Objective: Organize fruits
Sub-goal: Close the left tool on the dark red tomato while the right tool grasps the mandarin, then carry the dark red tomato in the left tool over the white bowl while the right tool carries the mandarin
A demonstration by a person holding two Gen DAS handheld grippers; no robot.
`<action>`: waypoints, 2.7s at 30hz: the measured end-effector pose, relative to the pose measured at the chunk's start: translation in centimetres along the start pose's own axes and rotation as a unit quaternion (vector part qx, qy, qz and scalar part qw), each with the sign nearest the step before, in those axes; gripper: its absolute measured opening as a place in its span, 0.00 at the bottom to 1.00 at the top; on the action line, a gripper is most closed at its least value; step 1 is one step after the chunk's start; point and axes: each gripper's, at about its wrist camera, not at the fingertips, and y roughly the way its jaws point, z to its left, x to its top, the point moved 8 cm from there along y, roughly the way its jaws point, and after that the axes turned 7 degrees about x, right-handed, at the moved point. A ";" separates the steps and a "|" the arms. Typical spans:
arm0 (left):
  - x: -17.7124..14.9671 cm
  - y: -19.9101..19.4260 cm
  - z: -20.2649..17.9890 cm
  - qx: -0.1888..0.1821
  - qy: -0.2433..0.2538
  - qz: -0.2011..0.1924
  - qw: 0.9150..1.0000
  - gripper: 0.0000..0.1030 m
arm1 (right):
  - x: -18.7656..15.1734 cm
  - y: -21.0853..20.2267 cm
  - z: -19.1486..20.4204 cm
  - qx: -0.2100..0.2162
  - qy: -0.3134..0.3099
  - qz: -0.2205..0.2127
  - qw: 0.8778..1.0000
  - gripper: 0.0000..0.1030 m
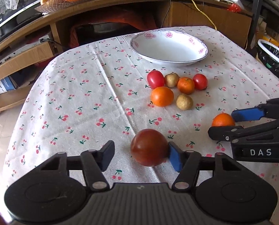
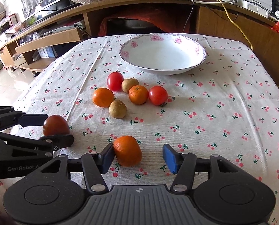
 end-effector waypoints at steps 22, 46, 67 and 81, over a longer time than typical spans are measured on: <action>0.3 -0.8 -1.5 -0.031 0.020 -0.001 0.999 0.48 | -0.9 -1.6 -0.3 0.011 0.025 -0.007 1.000 0.24; 3.2 -2.5 -2.7 -0.056 0.016 -0.019 0.998 0.48 | 1.5 -4.7 -0.8 -0.023 0.026 -0.033 0.999 0.24; 12.4 2.2 -3.6 -0.064 0.005 -0.058 0.996 0.48 | 9.3 -1.0 -5.1 -0.016 0.032 -0.069 0.997 0.25; 15.3 6.1 -2.6 -0.055 -0.004 -0.050 0.997 0.47 | 12.7 2.4 -6.6 -0.013 0.016 -0.065 0.998 0.25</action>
